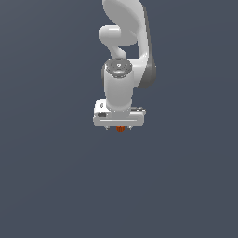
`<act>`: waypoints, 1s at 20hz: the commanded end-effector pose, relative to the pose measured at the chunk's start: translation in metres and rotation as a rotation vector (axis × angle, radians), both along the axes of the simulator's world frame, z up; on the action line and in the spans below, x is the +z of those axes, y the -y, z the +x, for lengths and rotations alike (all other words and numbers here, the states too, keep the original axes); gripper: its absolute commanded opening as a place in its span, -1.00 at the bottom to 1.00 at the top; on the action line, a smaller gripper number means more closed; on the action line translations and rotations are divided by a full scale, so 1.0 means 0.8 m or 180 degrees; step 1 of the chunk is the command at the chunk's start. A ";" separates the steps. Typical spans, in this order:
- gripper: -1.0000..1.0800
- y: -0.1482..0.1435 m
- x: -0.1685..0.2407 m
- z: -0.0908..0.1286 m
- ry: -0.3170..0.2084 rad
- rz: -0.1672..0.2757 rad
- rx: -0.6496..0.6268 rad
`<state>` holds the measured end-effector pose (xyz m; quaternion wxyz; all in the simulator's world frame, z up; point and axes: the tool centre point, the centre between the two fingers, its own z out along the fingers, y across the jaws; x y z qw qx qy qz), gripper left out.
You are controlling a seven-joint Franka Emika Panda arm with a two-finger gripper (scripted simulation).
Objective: Pick up the object and move it to a goal position.
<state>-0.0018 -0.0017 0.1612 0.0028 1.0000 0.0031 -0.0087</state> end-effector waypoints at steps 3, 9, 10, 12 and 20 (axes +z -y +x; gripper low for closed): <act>0.92 0.001 0.001 0.001 0.0006 -0.0001 -0.0007; 0.92 0.013 0.011 0.010 0.0077 -0.0009 -0.0078; 0.92 0.014 0.012 0.011 0.0084 -0.0010 -0.0084; 0.92 0.015 0.013 0.012 0.0087 -0.0010 -0.0085; 0.92 0.011 0.004 0.004 0.0082 -0.0006 -0.0188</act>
